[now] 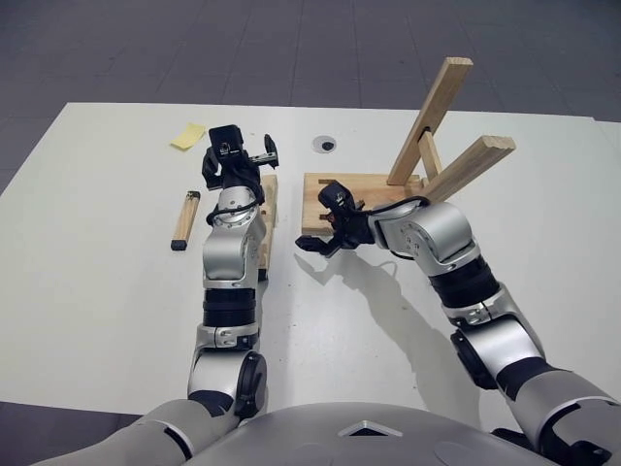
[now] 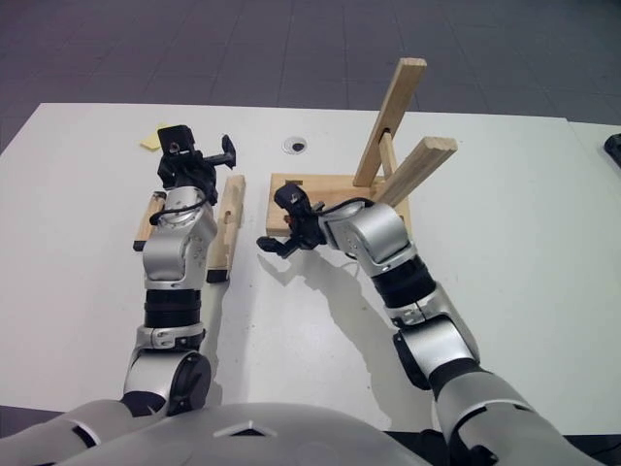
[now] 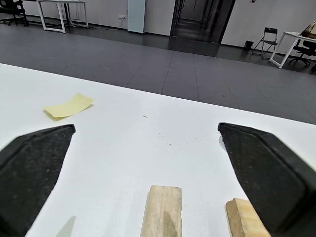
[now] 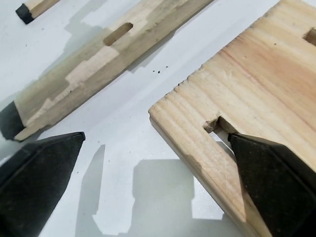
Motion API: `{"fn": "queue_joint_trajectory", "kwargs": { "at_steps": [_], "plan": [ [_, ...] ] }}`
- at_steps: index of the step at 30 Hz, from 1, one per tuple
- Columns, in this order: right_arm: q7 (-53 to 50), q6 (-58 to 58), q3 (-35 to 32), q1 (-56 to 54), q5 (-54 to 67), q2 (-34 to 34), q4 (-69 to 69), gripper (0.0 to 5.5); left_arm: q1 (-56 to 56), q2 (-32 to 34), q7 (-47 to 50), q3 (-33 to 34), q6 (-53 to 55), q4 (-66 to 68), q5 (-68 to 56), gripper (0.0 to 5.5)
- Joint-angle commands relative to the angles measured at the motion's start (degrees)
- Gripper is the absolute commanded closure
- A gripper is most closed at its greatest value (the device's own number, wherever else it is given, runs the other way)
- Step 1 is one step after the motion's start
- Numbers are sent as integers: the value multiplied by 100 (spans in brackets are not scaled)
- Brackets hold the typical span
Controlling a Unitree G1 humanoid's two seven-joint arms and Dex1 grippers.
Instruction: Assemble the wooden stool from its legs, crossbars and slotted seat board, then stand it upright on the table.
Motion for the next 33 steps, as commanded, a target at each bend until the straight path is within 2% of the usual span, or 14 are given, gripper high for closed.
{"fn": "queue_joint_trajectory", "kwargs": {
  "at_steps": [1,6,11,14,18,20,24,27,33],
  "plan": [
    [870,-114,583,178,34,-712,-428,12,18,-9,56,15,68,-16,-22,10],
    [1743,-521,930,448,-45,-1930,-1447,12,2,23,12,-22,138,32,-7,10],
    [1791,-1315,850,755,-577,-2667,-2163,12,-45,87,-42,-32,163,95,2,10],
    [1478,-2063,371,1188,-915,-2886,-2613,12,-71,102,-12,7,150,71,-3,10],
    [772,-2851,-933,1888,-714,-2388,-3180,12,22,82,92,113,73,-147,-21,10],
    [791,-2653,-1506,2405,-202,-2316,-3672,12,102,66,126,140,82,-270,-19,10],
    [1088,-2489,-2329,3313,90,-2892,-4170,12,183,80,160,190,127,-337,-20,10],
    [1010,-2407,-2637,3156,-257,-3340,-3614,12,251,94,185,215,107,-349,1,10],
    [334,-2051,-2472,2651,-882,-3297,-3032,12,243,219,211,316,61,-292,40,10]
  ]
}}
